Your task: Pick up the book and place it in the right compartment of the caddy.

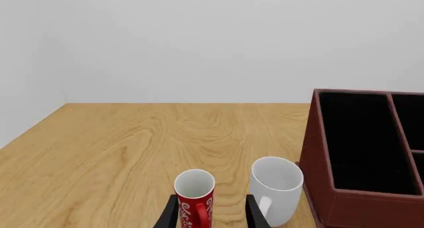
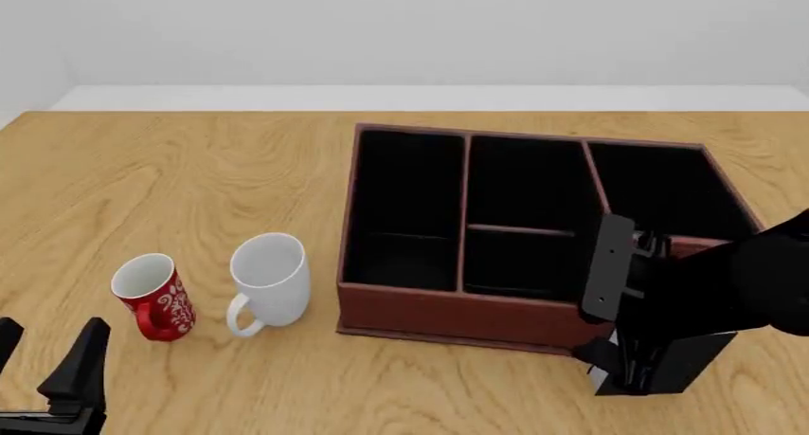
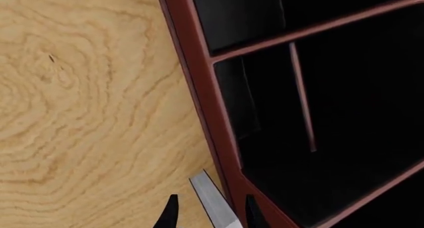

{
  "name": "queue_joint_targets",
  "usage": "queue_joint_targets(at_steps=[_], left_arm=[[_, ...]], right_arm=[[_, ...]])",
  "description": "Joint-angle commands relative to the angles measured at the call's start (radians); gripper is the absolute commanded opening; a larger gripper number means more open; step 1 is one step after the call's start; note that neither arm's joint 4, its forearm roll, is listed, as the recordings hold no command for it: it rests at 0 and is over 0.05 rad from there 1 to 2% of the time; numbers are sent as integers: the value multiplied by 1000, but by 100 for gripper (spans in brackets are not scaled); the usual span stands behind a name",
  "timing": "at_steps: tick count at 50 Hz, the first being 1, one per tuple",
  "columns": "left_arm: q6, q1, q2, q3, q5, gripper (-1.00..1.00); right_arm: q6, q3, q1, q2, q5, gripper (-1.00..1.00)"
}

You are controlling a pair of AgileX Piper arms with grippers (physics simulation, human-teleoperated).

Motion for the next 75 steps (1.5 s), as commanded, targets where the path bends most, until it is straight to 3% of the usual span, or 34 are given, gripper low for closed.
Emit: queue_joint_targets(at_steps=[1,75], left_arm=[[0,0,0,0,0,100],[0,0,0,0,0,100]], right_arm=[[16,10,-9,12,-11,100],[-36,48,-144,14,1,100]])
